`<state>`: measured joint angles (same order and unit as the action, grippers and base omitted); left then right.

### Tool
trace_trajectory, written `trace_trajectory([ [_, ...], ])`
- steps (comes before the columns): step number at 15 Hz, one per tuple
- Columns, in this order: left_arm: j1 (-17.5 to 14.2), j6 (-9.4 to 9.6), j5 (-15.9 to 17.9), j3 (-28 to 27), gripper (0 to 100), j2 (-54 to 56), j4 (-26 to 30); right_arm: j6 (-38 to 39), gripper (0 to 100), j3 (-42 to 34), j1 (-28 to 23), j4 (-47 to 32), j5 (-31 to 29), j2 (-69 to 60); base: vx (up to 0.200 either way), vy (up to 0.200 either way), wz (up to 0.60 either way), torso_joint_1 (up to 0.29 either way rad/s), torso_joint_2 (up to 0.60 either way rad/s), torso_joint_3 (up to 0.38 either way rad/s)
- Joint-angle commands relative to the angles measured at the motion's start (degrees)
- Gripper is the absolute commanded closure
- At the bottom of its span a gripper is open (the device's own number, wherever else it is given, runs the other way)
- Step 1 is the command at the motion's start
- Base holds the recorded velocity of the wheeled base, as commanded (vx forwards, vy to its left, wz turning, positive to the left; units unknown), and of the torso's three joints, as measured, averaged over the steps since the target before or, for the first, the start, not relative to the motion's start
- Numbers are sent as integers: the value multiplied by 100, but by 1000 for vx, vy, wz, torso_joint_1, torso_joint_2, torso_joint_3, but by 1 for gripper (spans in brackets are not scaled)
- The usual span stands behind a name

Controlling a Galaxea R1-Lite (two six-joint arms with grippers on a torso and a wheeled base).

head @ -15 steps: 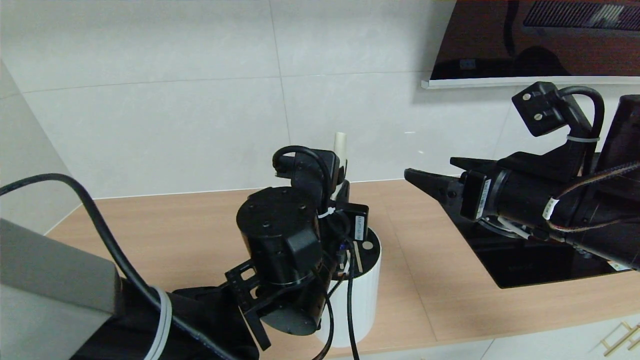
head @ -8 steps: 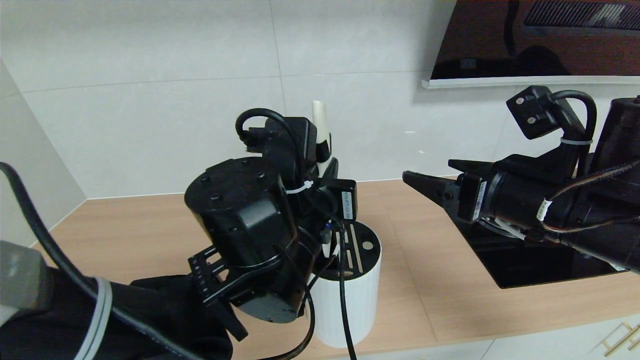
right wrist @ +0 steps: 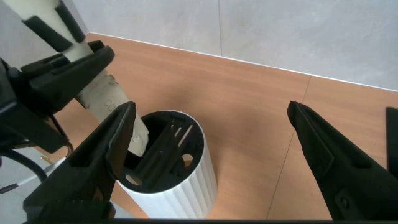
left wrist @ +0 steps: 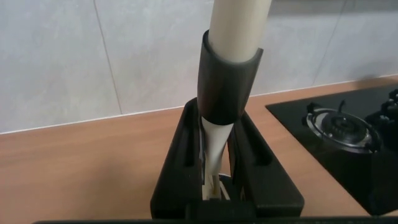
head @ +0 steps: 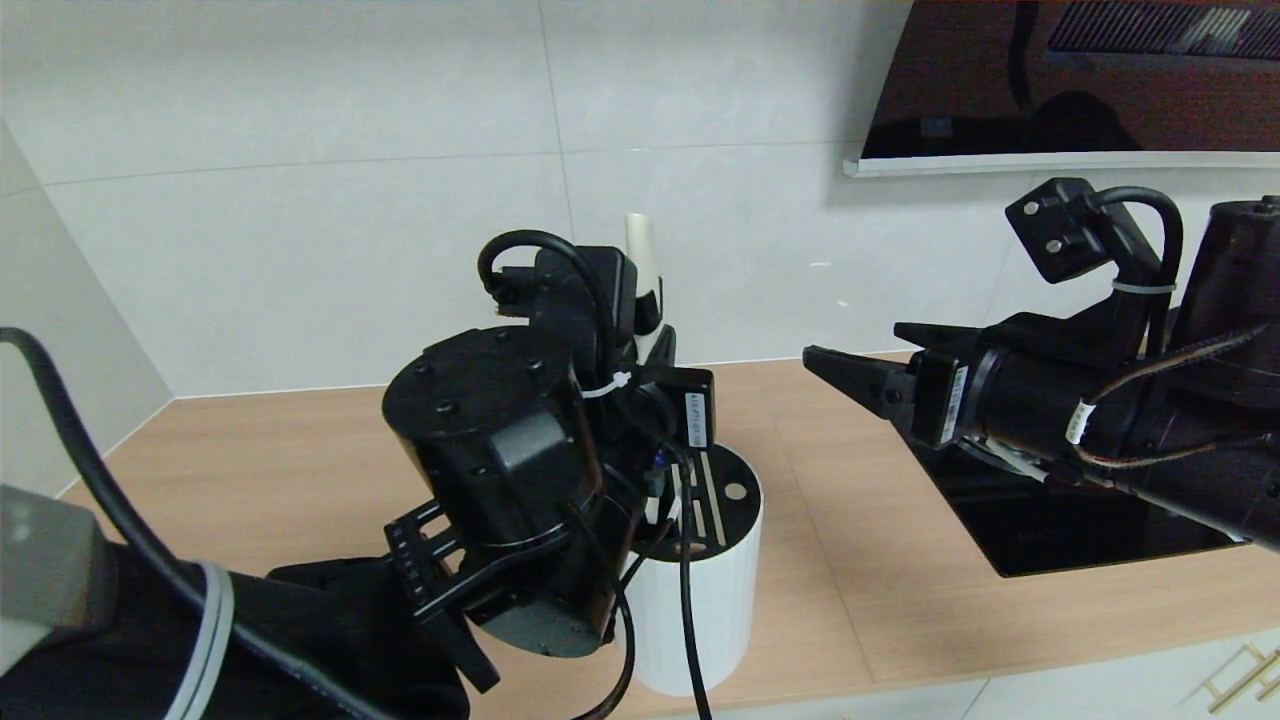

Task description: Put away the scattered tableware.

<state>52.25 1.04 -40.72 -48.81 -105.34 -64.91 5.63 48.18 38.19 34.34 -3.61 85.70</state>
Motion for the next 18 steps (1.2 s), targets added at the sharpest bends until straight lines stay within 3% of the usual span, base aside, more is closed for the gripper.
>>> trace_trajectory([
  [1, 5, 2, -15, -23, 100, 31, 5, -1, 0, -1, 4, 2, 0, 26, 0, 0, 0, 0, 0, 0],
  [4, -4, 2, -86, -102, 100, 31, 58, -1, 0, -1, 4, 2, 0, 35, 0, 0, 0, 0, 0, 0],
  [7, -13, 19, -569, -427, 100, 5, 304, -1, 0, -1, 4, 11, 0, 105, 0, 0, 0, 0, 0, 0],
  [13, 128, -25, -587, -577, 100, -75, 401, -1, 0, -1, 4, 11, 0, 43, 0, 0, 0, 0, 0, 0],
  [15, 268, -227, -587, -577, 100, -189, 480, -1, 0, -1, 4, 11, -8, 26, 0, 0, 0, 0, 0, 0],
  [18, 268, -323, -587, -577, 100, -329, 480, -1, 0, -10, 4, 11, -8, 35, 0, 0, 0, 0, 0, 0],
])
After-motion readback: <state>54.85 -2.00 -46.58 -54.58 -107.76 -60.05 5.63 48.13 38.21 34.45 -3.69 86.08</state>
